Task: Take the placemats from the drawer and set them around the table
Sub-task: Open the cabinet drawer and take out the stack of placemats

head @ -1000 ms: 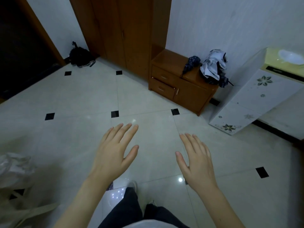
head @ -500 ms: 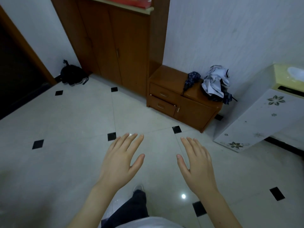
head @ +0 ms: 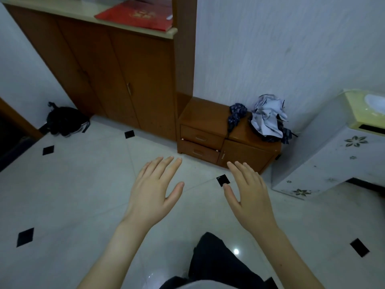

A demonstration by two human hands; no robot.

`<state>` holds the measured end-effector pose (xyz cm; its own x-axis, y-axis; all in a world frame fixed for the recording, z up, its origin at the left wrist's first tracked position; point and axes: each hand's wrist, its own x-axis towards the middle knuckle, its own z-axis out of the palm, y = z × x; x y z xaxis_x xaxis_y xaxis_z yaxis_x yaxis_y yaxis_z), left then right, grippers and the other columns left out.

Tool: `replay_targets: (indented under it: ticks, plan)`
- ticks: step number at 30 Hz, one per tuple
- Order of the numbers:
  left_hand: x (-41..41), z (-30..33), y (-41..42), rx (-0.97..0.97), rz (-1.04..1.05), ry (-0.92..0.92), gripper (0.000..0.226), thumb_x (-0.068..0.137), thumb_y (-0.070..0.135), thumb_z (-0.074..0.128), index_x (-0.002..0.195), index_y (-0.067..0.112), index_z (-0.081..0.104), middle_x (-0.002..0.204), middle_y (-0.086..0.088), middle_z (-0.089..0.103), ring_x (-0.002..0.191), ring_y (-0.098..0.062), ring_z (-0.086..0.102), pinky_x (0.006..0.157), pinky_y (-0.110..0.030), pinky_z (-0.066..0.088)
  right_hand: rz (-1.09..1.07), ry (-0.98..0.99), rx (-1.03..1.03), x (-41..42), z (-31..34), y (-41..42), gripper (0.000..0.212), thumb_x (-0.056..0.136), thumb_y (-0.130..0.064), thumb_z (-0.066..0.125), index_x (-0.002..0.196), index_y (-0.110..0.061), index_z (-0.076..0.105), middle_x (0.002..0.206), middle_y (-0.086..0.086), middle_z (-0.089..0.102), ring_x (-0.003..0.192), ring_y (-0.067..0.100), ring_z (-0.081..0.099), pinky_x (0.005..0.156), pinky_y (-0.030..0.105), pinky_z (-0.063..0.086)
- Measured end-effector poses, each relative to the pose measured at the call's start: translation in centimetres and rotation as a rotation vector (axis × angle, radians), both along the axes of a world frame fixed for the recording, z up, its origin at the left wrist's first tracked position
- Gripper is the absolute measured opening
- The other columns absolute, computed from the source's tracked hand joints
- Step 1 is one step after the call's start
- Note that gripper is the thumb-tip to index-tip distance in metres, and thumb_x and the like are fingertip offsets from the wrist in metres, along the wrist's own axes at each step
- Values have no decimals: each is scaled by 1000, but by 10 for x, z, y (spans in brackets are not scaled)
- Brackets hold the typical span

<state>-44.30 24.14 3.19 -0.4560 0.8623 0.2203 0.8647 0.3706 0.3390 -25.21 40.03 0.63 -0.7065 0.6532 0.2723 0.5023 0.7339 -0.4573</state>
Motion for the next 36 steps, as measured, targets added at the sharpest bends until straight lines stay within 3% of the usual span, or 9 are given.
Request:
replay_targets:
  ticks: [15,22,30,36]
  plan:
    - [-152,-27,195,-114,-136,5,54,94,46,36,139,19,49,139,-1,53,130,-23,46,110,-36,29,-47,-25,-88,-166,-28,185,56,96,-44,37,145,-19,43,145,5,48,138,25,38,108,52,36]
    - [-216,-19,269,-112,-195,-10,55,94,47,36,141,20,47,141,0,51,134,-22,42,109,-43,37,-88,-9,-85,-220,-20,242,56,96,-45,36,144,-18,44,146,4,47,139,23,36,110,50,35]
    - [-293,-50,340,-171,-409,4,55,96,46,34,145,22,40,150,2,39,142,-17,30,117,-36,18,-254,7,-98,-280,-44,274,55,97,-45,36,145,-18,44,146,4,47,140,23,35,109,52,35]
    - [-356,-113,402,-218,-573,22,56,96,46,34,148,26,34,155,4,31,145,-16,20,119,-34,8,-391,2,-77,-341,-86,301,53,96,-39,41,142,-15,46,143,7,50,139,25,36,111,52,33]
